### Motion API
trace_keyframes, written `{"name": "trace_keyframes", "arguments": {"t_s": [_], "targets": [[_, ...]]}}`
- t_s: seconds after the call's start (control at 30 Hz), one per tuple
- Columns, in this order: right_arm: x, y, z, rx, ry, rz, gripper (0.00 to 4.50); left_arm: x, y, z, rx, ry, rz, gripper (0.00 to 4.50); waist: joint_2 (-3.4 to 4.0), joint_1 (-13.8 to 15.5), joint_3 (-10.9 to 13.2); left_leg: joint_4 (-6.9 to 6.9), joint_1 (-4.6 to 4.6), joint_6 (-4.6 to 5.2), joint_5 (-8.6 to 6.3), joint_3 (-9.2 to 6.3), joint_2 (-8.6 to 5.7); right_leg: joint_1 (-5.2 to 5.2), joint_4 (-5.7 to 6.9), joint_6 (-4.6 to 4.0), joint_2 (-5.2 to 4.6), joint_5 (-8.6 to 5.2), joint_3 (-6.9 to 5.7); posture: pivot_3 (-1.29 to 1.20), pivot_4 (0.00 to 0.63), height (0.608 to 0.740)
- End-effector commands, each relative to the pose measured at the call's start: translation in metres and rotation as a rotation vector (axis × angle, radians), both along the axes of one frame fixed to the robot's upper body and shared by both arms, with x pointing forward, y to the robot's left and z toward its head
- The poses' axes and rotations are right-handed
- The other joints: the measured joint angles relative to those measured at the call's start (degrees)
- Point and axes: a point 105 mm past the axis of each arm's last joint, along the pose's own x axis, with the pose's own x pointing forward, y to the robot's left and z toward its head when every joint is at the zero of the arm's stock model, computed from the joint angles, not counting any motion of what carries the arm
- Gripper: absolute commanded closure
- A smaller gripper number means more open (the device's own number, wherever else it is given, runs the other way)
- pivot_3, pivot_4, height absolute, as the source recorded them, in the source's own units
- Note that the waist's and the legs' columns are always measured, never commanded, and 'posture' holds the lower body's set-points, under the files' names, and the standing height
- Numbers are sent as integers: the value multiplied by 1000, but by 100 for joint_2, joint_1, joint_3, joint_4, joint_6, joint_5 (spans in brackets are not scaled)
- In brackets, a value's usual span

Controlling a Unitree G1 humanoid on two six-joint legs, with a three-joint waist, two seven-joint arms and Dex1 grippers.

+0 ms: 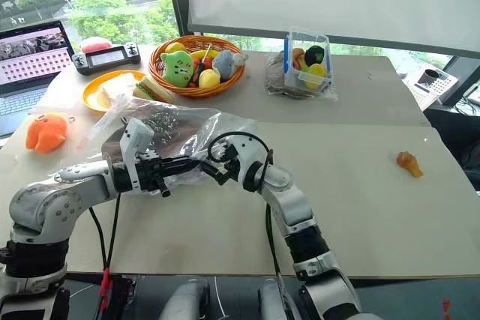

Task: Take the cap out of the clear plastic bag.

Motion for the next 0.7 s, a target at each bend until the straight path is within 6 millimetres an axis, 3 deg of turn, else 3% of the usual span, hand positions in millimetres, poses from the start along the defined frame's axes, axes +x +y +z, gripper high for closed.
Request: {"name": "trace_keyframes", "arguments": {"t_s": [0.03, 0.17, 0.33, 0.43, 0.7], "targets": [[18, -4, 8, 117, 143, -37, 0, -3, -7, 12, -4, -72, -34, 4216, 0, -3, 0, -1, 0, 0, 0, -1, 0, 0, 1, 0, 1, 0, -1, 0, 150, 740], [32, -11, -9, 159, 354, -83, 0, -3, -8, 10, 1, -80, -40, 4216, 1, 7, 0, -5, 0, -1, 0, -6, 0, 0, -1, -1, 1, 0, -5, 0, 150, 740], [38, -15, -29, 22, 383, -87, 0, -1, -10, 10, 3, -90, -48, 4216, 3, -11, 1, -7, 1, -1, 0, -4, -1, 0, -4, -1, 1, 1, -3, 0, 150, 740], [24, 2, -34, 6, 433, 21, 0, 1, -8, 10, 9, -97, -46, 4216, 3, -14, 1, -6, 6, -1, 0, -4, 0, 3, 0, -1, 3, 1, -3, 0, 150, 740], [-6, 64, -8, 178, 528, 209, 0, 3, -10, 6, 24, -105, -47, 4216, 4, -115, 1, -14, 12, -1, 0, -8, 7, 5, 1, -2, 12, 1, -2, 0, 150, 740]]}}
